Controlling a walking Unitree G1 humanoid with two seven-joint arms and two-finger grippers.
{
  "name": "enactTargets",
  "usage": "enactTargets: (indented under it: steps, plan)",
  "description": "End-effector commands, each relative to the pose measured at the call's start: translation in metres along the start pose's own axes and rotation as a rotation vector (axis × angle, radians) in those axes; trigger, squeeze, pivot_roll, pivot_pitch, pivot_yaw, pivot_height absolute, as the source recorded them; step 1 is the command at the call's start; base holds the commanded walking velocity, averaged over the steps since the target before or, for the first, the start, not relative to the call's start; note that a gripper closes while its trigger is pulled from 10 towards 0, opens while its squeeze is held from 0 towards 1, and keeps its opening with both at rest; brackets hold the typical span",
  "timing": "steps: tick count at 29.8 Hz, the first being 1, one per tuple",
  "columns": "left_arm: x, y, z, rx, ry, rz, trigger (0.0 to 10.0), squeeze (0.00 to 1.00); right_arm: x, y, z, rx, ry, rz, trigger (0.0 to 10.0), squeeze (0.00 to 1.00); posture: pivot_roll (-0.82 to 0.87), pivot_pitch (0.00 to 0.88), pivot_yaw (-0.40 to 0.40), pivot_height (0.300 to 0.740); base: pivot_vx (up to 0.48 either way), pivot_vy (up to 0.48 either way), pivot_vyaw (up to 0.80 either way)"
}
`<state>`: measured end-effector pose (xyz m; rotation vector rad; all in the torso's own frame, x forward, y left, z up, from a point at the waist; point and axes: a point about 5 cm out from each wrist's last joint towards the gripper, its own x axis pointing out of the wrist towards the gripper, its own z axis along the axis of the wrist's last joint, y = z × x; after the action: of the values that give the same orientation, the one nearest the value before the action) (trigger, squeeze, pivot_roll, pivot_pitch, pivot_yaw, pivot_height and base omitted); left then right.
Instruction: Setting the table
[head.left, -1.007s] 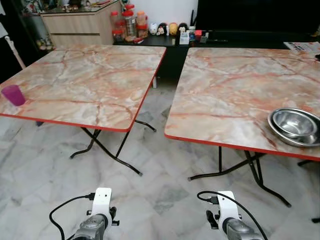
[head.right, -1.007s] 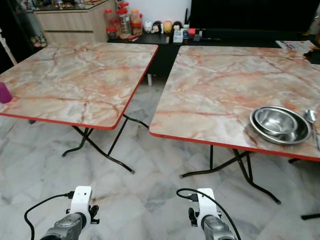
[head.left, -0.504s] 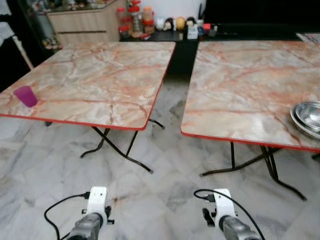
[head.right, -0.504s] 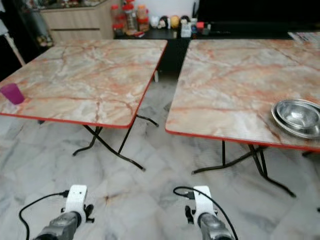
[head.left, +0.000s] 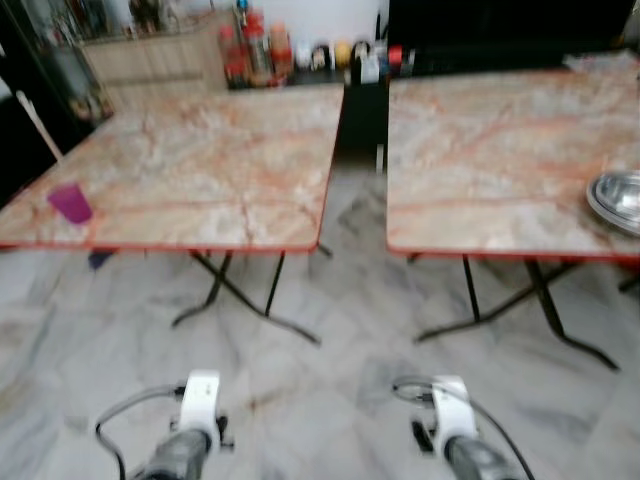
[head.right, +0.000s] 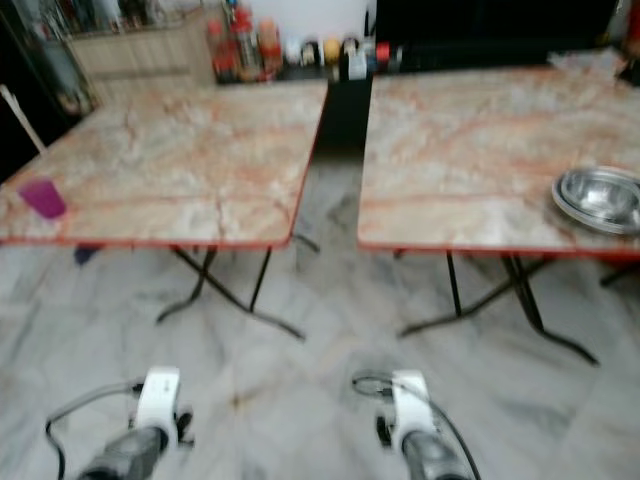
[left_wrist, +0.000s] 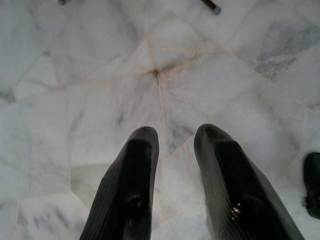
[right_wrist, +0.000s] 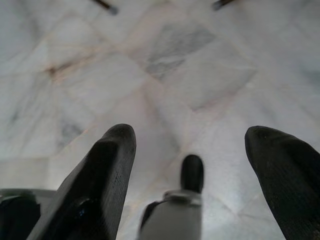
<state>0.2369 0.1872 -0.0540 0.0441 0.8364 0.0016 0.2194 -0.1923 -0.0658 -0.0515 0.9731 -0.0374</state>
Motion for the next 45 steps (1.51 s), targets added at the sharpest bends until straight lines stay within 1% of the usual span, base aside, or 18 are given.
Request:
enactTargets:
  steps: [1,15,45]
  plan:
    - [-0.0004,0.009,0.0031,0.008,-0.003,0.021,10.0,0.0,0.0008,0.0125,0.0017,0.005,0.003,0.028,10.0,0.0,-0.1,0.025,0.097,0.74,0.0,0.39,0.0]
    - [-0.0006,0.0109,0.0038,0.007,-0.007,0.024,10.0,0.0,0.0009,0.014,0.003,0.013,-0.009,0.036,10.0,0.0,-0.09,0.059,0.104,0.74,0.0,0.388,0.0]
    - [-0.0007,0.0133,0.0047,0.009,-0.008,0.032,10.0,0.0,0.001,0.0164,0.0044,0.014,-0.018,0.04,10.0,0.0,-0.08,0.062,0.109,0.74,0.0,0.395,0.0]
